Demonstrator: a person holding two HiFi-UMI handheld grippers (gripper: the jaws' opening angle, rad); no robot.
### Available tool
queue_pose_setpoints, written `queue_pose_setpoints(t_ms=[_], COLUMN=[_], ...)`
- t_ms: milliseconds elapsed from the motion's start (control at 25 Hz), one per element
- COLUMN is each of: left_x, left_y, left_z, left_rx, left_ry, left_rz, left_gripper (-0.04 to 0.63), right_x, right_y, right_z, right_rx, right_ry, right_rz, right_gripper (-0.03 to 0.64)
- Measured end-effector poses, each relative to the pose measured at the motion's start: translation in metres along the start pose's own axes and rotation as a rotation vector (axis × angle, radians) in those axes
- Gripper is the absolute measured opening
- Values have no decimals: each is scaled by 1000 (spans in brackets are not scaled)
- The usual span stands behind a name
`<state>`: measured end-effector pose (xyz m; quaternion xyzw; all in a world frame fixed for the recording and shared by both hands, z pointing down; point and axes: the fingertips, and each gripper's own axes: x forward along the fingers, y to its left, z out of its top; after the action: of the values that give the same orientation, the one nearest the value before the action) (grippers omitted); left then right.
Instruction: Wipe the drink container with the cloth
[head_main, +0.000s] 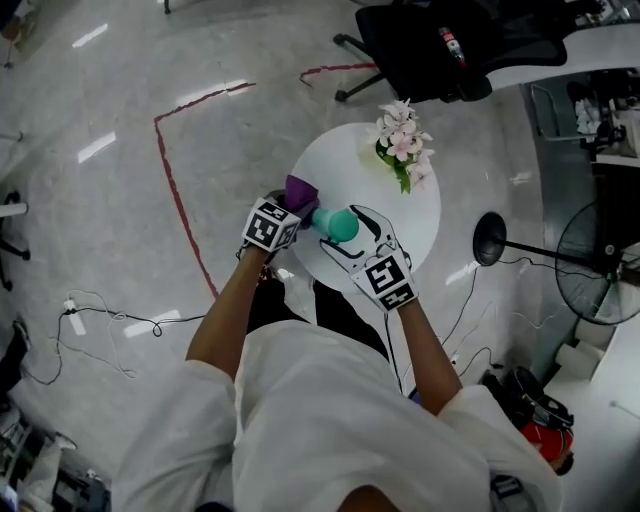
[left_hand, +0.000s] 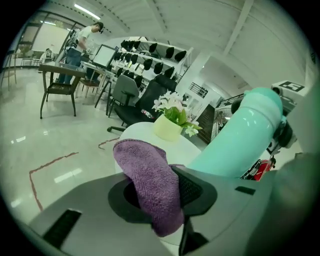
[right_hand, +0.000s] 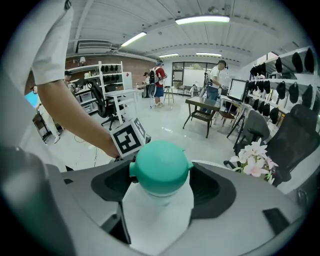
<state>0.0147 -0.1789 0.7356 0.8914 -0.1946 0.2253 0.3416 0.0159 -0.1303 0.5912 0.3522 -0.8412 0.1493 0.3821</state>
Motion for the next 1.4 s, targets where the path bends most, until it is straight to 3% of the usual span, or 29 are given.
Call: queue_pose_setpoints(t_ms=[160, 360, 440, 560, 640, 840, 960, 1120, 1240, 1400], left_x=[13, 11, 1, -22, -40, -84, -111, -133, -147, -155], left_y=[6, 5, 7, 9, 7, -24, -48, -94, -118, -144], left_z=[-12, -14, -9, -3, -2, -4, -2, -1, 6, 20], left_rx=[-6, -13, -69, -210, -255, -311, -346, -371, -381, -369], left_ry=[74, 75, 18, -106, -162, -286, -376, -468, -536, -589], left_rz=[24, 85, 116, 162, 221, 354, 426, 497, 563, 604], left_gripper=[121, 121, 121, 121, 121, 121, 121, 121, 121, 121], right_x=[-1, -3, -4, -12, -19, -45, -52, -53, -43, -39], right_y=[1, 1, 3, 5, 4, -4, -9, -9, -11, -3], right_z=[-4, -8, -8, -8, -10, -5, 10, -5, -14, -9], right_rx=[59, 25, 0, -38, -83, -223, -390, -674, -842, -919], right_ry=[-8, -25, -29, -49, -67, -143, -183, -85, -12, 19], right_rz=[29, 71, 110, 195, 247, 415, 545, 732, 825, 907], right_gripper=[353, 353, 356, 396, 411, 425, 425, 425, 419, 391])
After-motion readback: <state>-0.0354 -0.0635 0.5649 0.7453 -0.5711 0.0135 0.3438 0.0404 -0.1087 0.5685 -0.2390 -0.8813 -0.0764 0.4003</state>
